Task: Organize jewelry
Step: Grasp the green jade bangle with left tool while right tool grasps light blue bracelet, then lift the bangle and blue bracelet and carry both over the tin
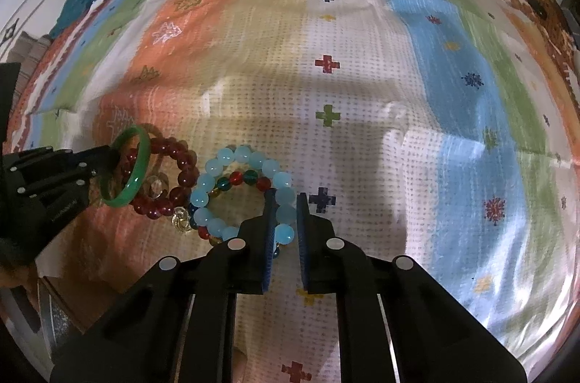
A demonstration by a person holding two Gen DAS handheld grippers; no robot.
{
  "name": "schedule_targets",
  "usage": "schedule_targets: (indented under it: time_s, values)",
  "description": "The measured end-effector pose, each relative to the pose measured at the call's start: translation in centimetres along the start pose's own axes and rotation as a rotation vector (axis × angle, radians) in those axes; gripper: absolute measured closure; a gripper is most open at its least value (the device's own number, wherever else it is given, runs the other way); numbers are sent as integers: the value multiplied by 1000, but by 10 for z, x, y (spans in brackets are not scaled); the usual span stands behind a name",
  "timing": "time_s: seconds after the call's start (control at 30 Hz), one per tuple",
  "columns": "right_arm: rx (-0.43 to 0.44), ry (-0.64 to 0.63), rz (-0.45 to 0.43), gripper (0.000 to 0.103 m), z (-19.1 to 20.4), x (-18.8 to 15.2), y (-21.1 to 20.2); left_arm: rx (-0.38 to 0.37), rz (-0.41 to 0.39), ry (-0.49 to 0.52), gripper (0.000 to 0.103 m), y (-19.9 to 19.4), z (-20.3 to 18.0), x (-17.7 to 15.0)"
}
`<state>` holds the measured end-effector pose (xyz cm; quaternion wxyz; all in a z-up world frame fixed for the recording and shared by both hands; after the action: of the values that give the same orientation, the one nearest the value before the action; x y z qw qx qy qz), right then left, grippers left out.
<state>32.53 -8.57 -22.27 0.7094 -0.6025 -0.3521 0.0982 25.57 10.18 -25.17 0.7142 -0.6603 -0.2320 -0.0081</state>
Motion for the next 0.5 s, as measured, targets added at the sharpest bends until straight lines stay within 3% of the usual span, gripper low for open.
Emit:
schedule_targets:
  time_s: [0.5]
  values:
    - [8, -5, -69, 91, 8, 3, -32, 2, -72, -37, 96, -44, 6, -1]
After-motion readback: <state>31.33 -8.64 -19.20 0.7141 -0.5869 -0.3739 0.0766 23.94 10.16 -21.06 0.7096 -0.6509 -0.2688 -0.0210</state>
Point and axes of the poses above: each gripper's, at about its wrist camera, not at the fingertips, and y roughly the way its jaws point, z to its left, x to its top, the point moved 10 cm from there along y, roughly the way its jaws point, and after that the axes turned 2 degrees about -y, right-handed, at the moved point
